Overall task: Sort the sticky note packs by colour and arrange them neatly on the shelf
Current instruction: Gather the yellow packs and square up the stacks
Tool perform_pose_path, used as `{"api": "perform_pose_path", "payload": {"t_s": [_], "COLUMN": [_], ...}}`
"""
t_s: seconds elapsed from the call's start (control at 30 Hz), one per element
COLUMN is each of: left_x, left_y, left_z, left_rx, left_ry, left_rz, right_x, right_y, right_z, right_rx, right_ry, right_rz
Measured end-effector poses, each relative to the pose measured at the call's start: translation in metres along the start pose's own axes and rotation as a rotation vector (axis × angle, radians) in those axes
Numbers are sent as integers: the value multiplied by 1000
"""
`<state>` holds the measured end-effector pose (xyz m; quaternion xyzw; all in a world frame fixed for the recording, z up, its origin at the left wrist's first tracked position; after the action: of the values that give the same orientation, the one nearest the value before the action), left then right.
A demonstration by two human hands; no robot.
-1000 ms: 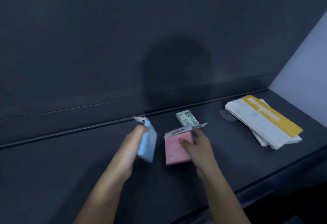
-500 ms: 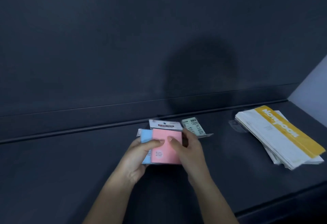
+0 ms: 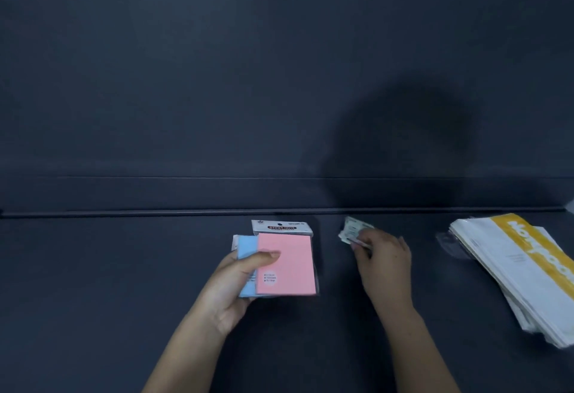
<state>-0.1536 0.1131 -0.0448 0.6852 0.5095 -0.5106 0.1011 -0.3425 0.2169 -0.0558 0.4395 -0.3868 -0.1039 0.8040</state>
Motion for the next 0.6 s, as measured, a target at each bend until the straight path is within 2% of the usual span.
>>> {"api": "perform_pose_path", "payload": {"t_s": [0.13,0.23,0.3,0.37,0.43,0.53,0.6], "left_x": [-8,-18,-25,-29,-31,-32,-32], "left_y": [26,58,87,118,149,191,219], "left_z": [-17,-40,-60,-83,-109,-153,-184], "left_rx": [-47,-118,-180,-250,-316,-366,-389], "left_ry": [-46,-94,-135,-167,-191,-222,-232], "left_rz": [-38,-73,-99,-115,-145,-179,-201], "right_x": [55,102,134,164,199,261,301], "right_y": [9,10,3,-10,-23,-51,-72], "right_z": [-10,-28,-43,-57,-75,-113,-145], "right_rx": [43,83,131,197,325,566,630], "right_ry": [-57,-199,-313,-412,-432,-323,-242], "right_rz": [495,1012,1244,1336,1298,1166,1110]}}
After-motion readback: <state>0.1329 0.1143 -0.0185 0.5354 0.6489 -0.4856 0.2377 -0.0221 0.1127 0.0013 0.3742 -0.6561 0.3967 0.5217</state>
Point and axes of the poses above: each hand's wrist, its own z-axis towards the middle knuckle, its own y-axis out of the back of the hand, x = y × z, the point moved 2 cm from there along z, towards the middle knuckle, and after that the axes turned 1 degree about z, right-handed, at the moved point
